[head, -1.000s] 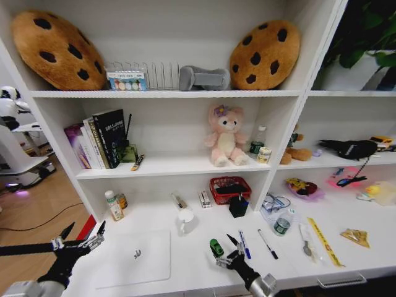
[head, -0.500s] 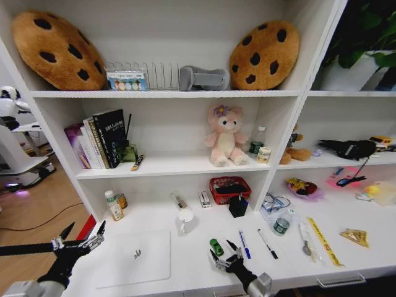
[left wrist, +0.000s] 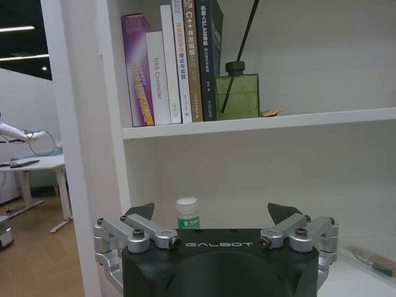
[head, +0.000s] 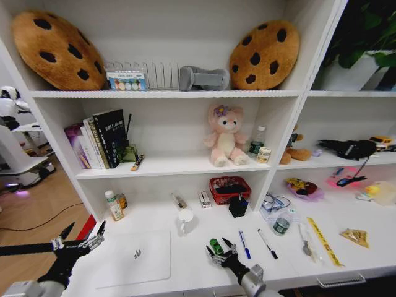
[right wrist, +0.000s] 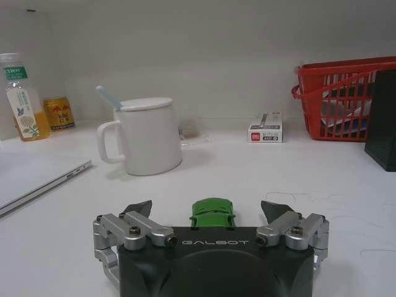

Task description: Organize the objects on the table.

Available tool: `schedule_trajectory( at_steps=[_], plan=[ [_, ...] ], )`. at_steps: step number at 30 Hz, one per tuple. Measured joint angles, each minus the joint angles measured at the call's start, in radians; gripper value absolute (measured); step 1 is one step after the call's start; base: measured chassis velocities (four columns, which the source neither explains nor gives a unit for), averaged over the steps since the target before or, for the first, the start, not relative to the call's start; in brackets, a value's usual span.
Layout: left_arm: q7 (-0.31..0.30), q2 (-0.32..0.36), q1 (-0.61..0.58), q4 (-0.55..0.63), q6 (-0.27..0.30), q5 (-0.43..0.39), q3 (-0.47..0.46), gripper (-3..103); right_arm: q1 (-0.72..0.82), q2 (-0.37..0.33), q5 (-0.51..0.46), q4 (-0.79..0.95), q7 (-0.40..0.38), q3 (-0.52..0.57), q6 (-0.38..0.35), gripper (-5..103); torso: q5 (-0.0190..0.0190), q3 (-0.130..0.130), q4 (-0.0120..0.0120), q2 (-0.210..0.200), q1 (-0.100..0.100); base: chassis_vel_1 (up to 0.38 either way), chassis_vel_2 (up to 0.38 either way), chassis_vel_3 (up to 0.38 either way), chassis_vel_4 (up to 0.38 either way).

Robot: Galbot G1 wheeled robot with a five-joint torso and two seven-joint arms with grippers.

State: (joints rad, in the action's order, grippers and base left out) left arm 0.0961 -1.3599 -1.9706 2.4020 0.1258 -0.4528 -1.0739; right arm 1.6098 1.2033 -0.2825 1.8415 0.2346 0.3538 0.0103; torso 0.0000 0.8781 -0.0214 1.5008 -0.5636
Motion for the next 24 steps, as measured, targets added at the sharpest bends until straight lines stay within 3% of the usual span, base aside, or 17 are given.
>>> schedule_trajectory(
  at_steps=[24],
  plan=[
    [0.000,0.000,0.000,0.000,0.000,0.000,0.000,100,-0.016,-0.006,0.064,-0.018,-0.042,-0.025,-0.004,95,0.0000,0.000,0.0000,0.000,0.000,0.000,0.000,0.000,0.000]
  ],
)
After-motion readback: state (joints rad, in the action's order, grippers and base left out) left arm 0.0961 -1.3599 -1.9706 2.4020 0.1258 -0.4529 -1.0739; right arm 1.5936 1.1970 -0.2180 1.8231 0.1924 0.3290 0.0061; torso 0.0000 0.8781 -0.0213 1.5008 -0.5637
